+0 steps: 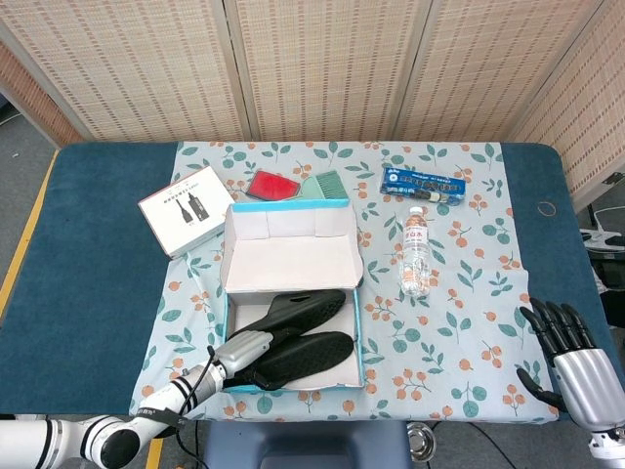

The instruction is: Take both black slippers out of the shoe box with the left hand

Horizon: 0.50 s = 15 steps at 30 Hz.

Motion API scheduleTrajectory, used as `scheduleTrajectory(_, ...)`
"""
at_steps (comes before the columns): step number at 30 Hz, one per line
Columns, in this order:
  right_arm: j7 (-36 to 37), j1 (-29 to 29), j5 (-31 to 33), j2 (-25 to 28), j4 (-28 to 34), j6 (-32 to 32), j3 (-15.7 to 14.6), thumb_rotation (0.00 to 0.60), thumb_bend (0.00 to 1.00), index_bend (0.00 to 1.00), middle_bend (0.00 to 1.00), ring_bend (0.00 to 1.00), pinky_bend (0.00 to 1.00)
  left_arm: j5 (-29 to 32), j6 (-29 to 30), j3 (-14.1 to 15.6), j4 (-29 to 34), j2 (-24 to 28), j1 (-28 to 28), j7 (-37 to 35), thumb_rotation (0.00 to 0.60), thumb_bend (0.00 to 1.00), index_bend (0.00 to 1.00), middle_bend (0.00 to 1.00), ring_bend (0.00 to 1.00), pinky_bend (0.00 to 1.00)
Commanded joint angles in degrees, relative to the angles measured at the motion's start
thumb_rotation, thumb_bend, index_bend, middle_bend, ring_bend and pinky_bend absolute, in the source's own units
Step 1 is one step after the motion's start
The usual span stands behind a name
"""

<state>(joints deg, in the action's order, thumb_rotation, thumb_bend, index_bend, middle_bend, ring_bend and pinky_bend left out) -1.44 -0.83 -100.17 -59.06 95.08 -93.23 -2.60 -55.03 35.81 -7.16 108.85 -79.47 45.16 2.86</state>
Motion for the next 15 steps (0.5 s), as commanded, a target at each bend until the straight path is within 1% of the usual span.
scheduleTrajectory(1,0.1,-0.1,0.1,0.1,0.0,-0.2,0.1,0.577,0.18,0.0,0.0,0.0,0.0,0.7,-0.8,0.6,-0.3,0.1,0.9,-0.2,0.543,0.32,0.08,0.16,0.14,0.38)
scheduleTrajectory(3,0.2,-0.2,0.2,0.1,0.0,-0.3,0.2,0.576,0.18,0.0,0.0,0.0,0.0,1.2,-1.3,1.1,-0.7,0.2,1.8,0.3,0.55,0.32,0.11,0.18,0.16,0.38)
scheduleTrajectory(6,0.2,-0.2,0.1,0.2,0.0,-0.3,0.2,0.575,0.18,0.0,0.0,0.0,0.0,2.1,-1.1,2.5,-1.0,0.0,3.3,2.3,0.59,0.32,0.17,0.24,0.21,0.4)
scheduleTrajectory(7,0.2,-0.2,0.1,0.2,0.0,-0.3,0.2,0.576,0.18,0.0,0.0,0.0,0.0,2.3,-0.9,2.8,-1.1,0.0,3.6,2.8,0.599,0.32,0.22,0.27,0.24,0.42)
scheduleTrajectory(9,0.4,-0.3,0.2,0.3,0.0,-0.5,0.2,0.576,0.18,0.0,0.0,0.0,0.0,3.2,0.1,3.8,-1.5,-0.6,4.4,4.7,0.6,0.33,0.3,0.31,0.28,0.44)
scheduleTrajectory(11,0.5,-0.3,0.2,0.3,-0.1,-0.6,0.3,0.576,0.18,0.0,0.0,0.0,0.0,4.6,1.2,4.4,-1.8,-1.2,5.1,6.0,0.6,0.34,0.4,0.39,0.33,0.47)
scheduleTrajectory(15,0.9,-0.4,0.1,0.5,-0.1,-0.7,0.2,0.575,0.18,0.0,0.0,0.0,0.0,6.7,3.3,5.5,-2.0,-2.2,6.3,8.6,0.6,0.38,0.52,0.51,0.41,0.51)
